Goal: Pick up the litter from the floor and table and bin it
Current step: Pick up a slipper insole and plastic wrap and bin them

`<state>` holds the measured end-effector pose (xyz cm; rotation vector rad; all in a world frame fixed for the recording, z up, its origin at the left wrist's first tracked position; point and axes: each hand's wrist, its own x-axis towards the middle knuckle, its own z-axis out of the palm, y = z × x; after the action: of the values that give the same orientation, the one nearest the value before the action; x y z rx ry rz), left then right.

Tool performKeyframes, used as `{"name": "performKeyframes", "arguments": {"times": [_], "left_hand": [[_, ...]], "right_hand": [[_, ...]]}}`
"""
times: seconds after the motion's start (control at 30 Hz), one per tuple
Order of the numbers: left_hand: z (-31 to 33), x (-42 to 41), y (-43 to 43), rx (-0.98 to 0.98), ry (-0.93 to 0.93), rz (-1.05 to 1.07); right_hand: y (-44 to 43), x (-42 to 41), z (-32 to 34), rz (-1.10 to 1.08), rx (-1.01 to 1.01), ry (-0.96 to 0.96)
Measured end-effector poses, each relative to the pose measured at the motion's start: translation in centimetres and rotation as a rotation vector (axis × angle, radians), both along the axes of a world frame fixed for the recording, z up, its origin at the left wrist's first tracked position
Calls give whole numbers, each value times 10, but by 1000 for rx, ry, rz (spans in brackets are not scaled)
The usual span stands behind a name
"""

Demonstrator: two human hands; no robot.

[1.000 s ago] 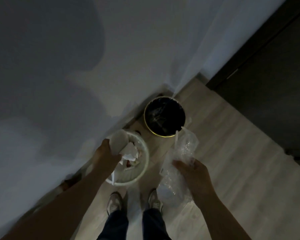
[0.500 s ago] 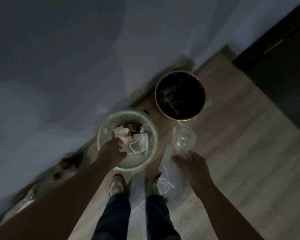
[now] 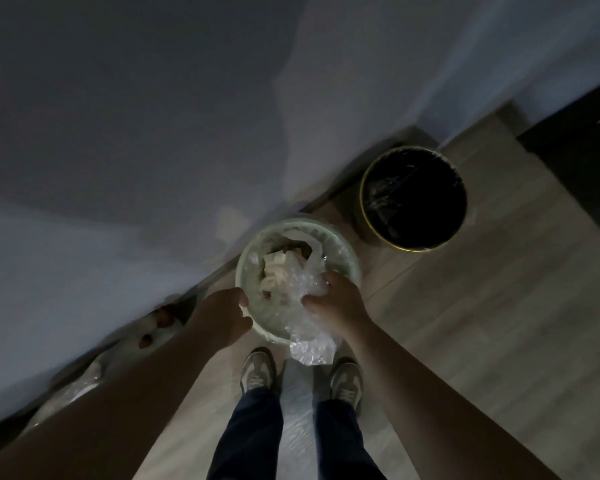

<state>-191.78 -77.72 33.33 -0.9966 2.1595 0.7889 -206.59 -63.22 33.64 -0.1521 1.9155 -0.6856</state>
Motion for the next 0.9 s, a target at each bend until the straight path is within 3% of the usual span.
{"name": "performKeyframes", "arguments": {"times": [0.27,0.4,0.53,0.73,0.9], "left_hand": [[1,25,-18,-5,9,-15],[5,33,-21,9,34,-7],[15,35,-24,20,55,-28],[57,29,-27,-14,76,-114],[133,25,-26,-77,97,-141]], "right_hand": [[-35,11,-26,135,145,131],[-42,17,-24,272,206,296],[-43,22,-13,318,192,294],[-32,23,32,574,184,383],[-19,18,109,766,170,464]]}}
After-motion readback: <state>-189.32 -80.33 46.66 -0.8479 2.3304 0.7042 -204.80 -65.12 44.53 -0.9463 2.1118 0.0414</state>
